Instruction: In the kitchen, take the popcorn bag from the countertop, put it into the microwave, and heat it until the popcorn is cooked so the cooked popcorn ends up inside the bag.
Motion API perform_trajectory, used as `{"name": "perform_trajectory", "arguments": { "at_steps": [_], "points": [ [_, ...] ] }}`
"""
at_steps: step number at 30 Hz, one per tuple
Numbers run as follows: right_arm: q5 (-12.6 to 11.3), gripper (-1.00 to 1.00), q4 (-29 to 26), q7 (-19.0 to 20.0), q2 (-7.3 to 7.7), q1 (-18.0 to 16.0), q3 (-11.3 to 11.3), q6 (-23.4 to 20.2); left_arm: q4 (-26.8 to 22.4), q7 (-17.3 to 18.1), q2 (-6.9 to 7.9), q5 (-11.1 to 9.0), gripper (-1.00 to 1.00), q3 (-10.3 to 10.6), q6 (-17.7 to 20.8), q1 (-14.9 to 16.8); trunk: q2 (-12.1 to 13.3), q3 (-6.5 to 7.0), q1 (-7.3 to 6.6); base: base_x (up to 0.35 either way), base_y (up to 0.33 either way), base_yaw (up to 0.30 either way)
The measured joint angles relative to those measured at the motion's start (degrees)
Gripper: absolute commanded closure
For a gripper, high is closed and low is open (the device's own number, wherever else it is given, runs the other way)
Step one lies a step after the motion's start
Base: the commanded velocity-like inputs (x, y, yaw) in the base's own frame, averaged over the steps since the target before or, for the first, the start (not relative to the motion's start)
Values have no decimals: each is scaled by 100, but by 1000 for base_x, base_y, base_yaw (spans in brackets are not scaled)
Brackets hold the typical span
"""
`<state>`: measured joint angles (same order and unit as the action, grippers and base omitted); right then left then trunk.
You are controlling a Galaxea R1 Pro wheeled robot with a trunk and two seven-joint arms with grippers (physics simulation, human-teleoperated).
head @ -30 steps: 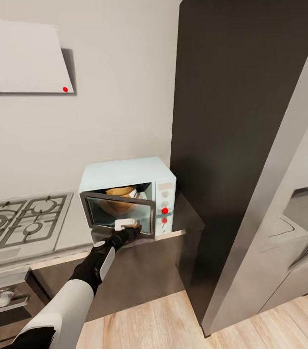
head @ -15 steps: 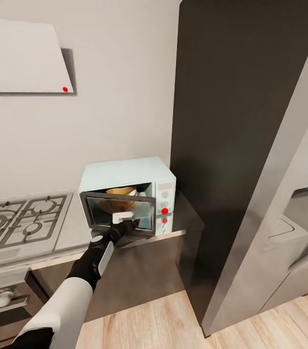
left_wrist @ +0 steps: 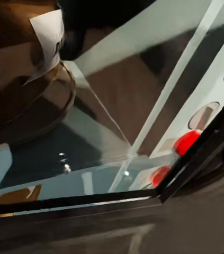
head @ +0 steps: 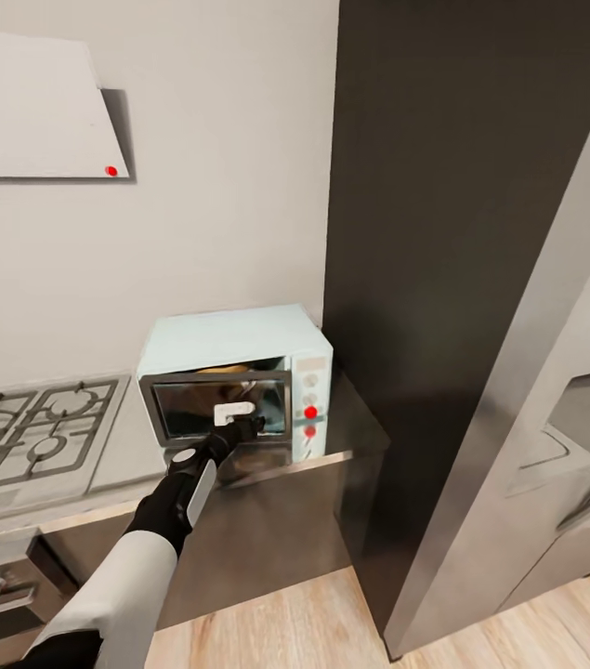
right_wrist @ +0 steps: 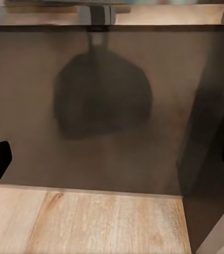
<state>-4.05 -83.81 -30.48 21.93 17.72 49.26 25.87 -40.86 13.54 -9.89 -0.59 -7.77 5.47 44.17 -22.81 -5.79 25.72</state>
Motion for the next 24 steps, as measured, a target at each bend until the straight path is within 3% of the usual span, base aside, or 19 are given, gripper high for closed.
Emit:
{"name": "perform_trajectory", "arguments": {
  "at_steps": [24],
  "points": [
    [0, -100, 0, 22, 9, -1, 3, 1, -1, 17, -1, -5, -100, 0, -8, -34, 1, 0, 2, 41, -6, 0]
  ]
}}
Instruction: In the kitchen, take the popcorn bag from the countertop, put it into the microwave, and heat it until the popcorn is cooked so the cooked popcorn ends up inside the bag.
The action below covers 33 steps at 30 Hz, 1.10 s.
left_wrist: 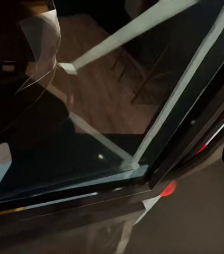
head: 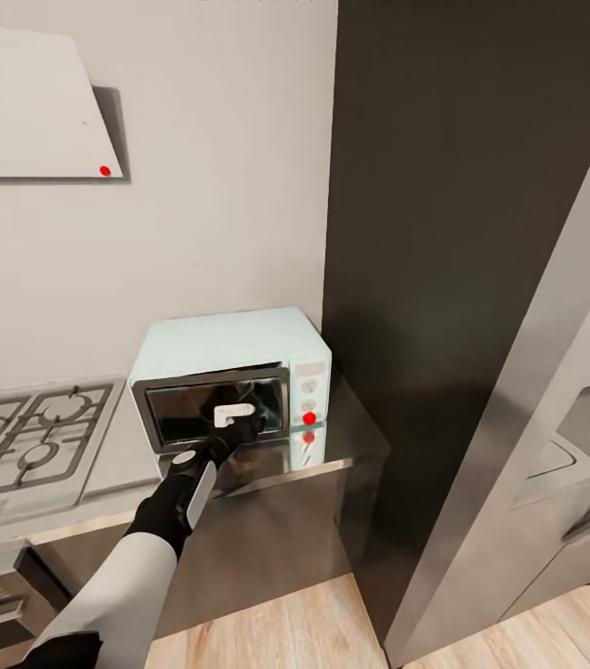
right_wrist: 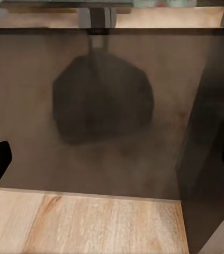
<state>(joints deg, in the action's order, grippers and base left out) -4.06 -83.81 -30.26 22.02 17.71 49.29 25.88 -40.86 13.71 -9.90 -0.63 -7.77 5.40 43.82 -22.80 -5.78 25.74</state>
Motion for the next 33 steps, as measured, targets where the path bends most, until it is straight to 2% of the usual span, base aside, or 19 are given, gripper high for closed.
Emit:
{"name": "perform_trajectory", "arguments": {
  "at_steps": [33],
  "points": [
    [0, -100, 1, 0, 0, 0, 7, 0, -13, 28, 1, 12, -100, -2, -1, -54, -2, -1, -1, 41, -10, 0]
  ]
}}
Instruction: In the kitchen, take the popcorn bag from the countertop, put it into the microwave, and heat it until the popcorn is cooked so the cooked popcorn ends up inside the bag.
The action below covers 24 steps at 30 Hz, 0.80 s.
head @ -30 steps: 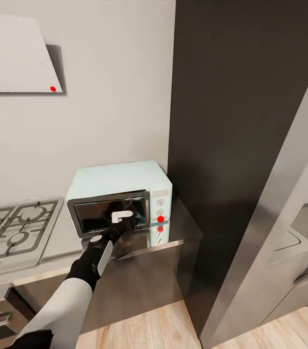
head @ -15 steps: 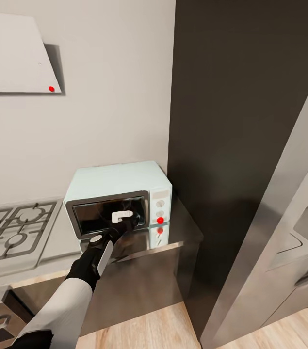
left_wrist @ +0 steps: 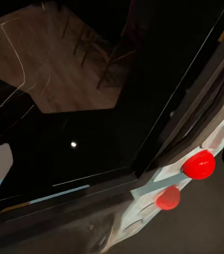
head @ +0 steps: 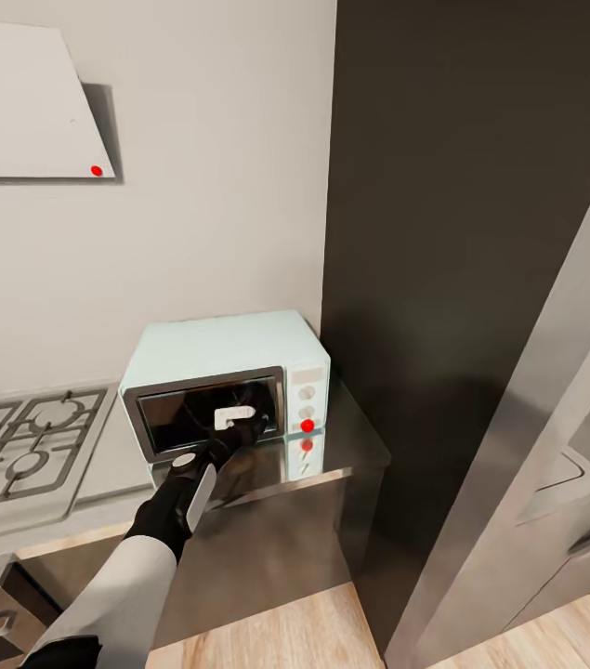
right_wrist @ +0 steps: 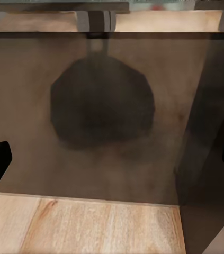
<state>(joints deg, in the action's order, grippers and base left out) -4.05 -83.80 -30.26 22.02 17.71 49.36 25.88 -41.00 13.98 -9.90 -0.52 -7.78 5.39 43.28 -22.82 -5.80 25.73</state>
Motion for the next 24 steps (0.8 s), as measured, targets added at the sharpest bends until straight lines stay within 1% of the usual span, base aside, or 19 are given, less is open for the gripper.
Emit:
{"name": "perform_trajectory", "arguments": {
  "at_steps": [3, 11, 13, 14, 16, 17, 19, 20, 21, 22, 23, 24],
  "points": [
    [-1, -100, 0, 1, -1, 0, -1, 1, -4, -7, -1, -13, -100, 1, 1, 1, 2, 1, 3, -79, 0, 0],
    [-1, -100, -1, 1, -1, 0, -1, 1, -4, 7, -1, -16, -100, -4, -2, -3, 2, 1, 5, -324, 0, 0],
    [-1, -100, 0, 1, -1, 0, -1, 1, -33, 15, -1, -13, -100, -7, -46, -62, 2, 1, 5, -348, 0, 0],
    [-1, -100, 0, 1, -1, 0, -1, 1, -213, 17, 0, -14, -100, -8, -63, -171, 2, 1, 5, -349, 0, 0],
    [0, -100, -3, 1, 2, 0, -1, 1, -1090, 18, 0, -18, -100, 18, -69, -721, 1, 0, 4, -349, 0, 0],
    [0, -100, -6, 0, 6, 0, -3, 0, -1548, 19, -1, -14, -100, 118, -50, -1050, 1, 0, 4, -323, 0, 0],
    [0, -100, -8, 0, 7, 0, -7, 0, -2224, 16, -1, -13, -100, 332, -13, -1585, 0, 0, 2, -169, 0, 0],
    [0, -100, -8, 0, 5, 0, -8, 0, -2725, 10, -1, -3, -100, 477, 1, -2030, -1, -1, 1, -73, 0, 0],
    [-1, -100, -8, 1, 3, 1, -9, 1, -3051, 7, -1, 8, -100, 560, 3, -2419, 0, 0, 1, -30, 0, 0],
    [-3, -100, -8, -10, -1, -3, -19, -4, -3658, 6, -4, 15, -100, 661, -42, -3145, 1, 1, 1, -15, 0, 0],
    [-5, -100, -43, -18, -3, -10, -45, -10, -3933, 8, -5, 32, -100, 683, -86, -4007, 1, 0, 0, -10, 0, 0],
    [-7, -100, -92, -21, 1, -21, -58, -10, -4109, 9, -5, 36, -100, 678, -128, -4404, -1, -2, 0, -6, 0, 0]
  ]
}}
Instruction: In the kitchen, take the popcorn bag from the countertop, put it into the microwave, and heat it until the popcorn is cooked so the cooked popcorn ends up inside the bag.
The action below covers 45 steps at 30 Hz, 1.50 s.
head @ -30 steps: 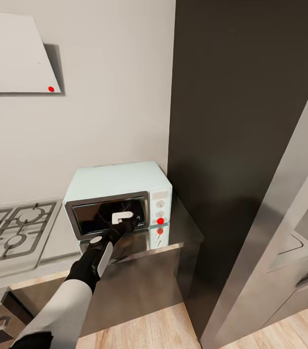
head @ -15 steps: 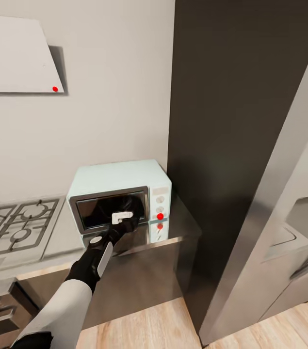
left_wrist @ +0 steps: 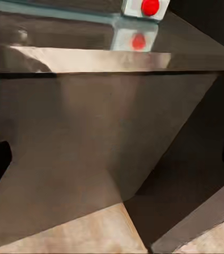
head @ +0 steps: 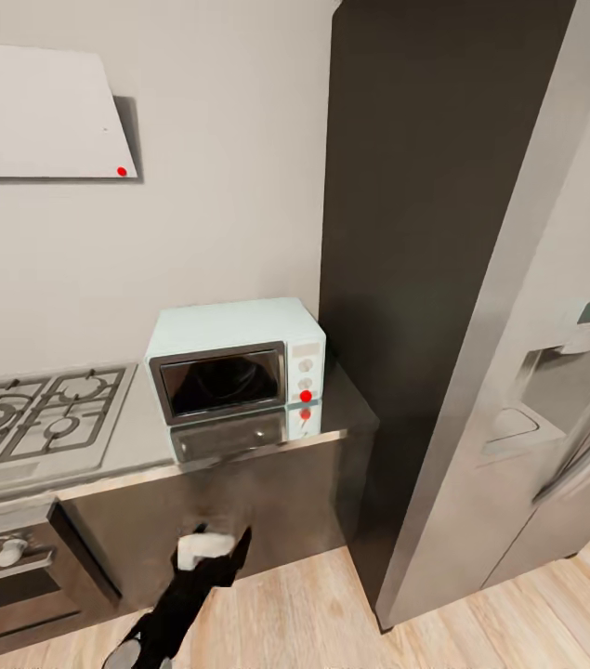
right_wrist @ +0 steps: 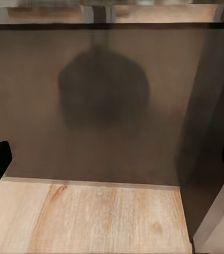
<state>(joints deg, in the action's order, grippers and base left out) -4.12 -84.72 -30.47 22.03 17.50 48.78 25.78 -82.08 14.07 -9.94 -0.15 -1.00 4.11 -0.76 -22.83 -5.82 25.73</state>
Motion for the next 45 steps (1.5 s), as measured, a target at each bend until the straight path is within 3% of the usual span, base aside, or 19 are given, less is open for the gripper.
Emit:
{"name": "perform_trajectory", "arguments": {
  "at_steps": [1, 3, 6, 8, 11, 13, 14, 16, 18, 20, 21, 22, 24, 26, 29, 30, 33, 38, 45],
  "points": [
    [0, -100, -64, 1, 0, -12, -10, -6, -113, -1, 0, 2, -100, -7, -46, -360, 2, 0, 1, -2, 0, 0],
    [7, -100, -296, 3, -5, -53, -30, -48, -267, -6, 77, 0, -100, 1, -325, -1757, 0, 0, 0, -1, 0, 0],
    [14, -100, -529, 4, -26, -143, -43, -279, -175, -39, 116, -47, -100, -59, -923, -2087, 1, 1, 1, 0, 0, 0],
    [35, -100, -590, 14, -111, -404, -42, -533, 359, -50, 118, -66, -100, -362, -1312, -2203, 2, 1, 2, 0, 0, 0],
    [78, -100, -630, 37, -597, -968, -30, -1359, 1826, -50, 103, -83, -100, -1412, -1622, -2068, 2, 1, 2, 0, 0, 0],
    [375, -100, -643, 70, -1135, -1147, -26, -1993, 2648, -47, 99, -84, -100, -2137, -1698, -1739, 3, 1, 2, 0, 0, 0],
    [494, -100, -644, 75, -1264, -1178, -30, -2123, 2793, -48, 99, -83, -100, -2239, -1707, -1667, 2, 1, 2, 0, 0, 0],
    [1096, -100, -641, 96, -1882, -1486, -42, -2765, 3357, -51, 100, -74, -100, -2492, -1728, -1344, 3, 2, 3, 0, 0, 0],
    [1331, -100, -598, 243, -2409, -2182, -75, -3563, 3670, -52, 95, -65, -100, -2563, -1736, -1151, 4, 5, 3, 0, 0, 0],
    [1206, -100, -506, 500, -2695, -2924, -291, -4113, 3802, -53, 104, -74, -100, -2604, -1739, -1045, 4, 5, 3, 0, 0, 0],
    [936, -100, -427, 662, -2817, -3302, -501, -4295, 3906, -53, 110, -75, -100, -2619, -1739, -984, 5, 5, 3, 0, 0, 0],
    [241, -100, -179, 954, -2999, -3925, -1010, -4546, 4284, -55, 122, -76, -100, -2630, -1742, -810, 5, 5, 3, 0, 0, 0],
    [-266, -100, 48, 1072, -3048, -4601, -1354, -4690, 4706, -57, 134, -77, -100, -2636, -1744, -614, 4, 4, 2, 0, 0, 0],
    [-488, -100, 248, 1102, -3061, -4989, -1483, -4882, 4973, -57, 146, -79, -100, -2644, -1745, -474, 4, 4, 2, 0, 0, 0],
    [-700, -100, 1465, 1145, -3097, -6004, -1624, -5225, 5282, -63, 157, -79, -100, -2649, -1744, -285, 5, 4, 2, 0, 0, 0],
    [-719, -100, 1688, 1146, -3102, -6139, -1632, -5236, 5304, -64, 158, -80, -100, -2649, -1744, -275, 4, 4, 2, 0, 0, 0],
    [-992, -100, 3246, 1249, -3123, -7010, -1664, -5092, 5438, -66, 163, -80, -100, -2649, -1745, -241, 4, 4, 2, 0, 0, 0],
    [-1475, -100, 4781, 1674, -3129, -7492, -1672, -4444, 5479, -66, 166, -81, -100, -2649, -1744, -234, 4, 3, 2, 0, 0, 0],
    [-1521, -100, 5129, 1810, -3128, -7578, -1676, -4226, 5485, -66, 167, -80, -100, -2649, -1745, -233, 3, 3, 1, 0, 0, 0]
  ]
}}
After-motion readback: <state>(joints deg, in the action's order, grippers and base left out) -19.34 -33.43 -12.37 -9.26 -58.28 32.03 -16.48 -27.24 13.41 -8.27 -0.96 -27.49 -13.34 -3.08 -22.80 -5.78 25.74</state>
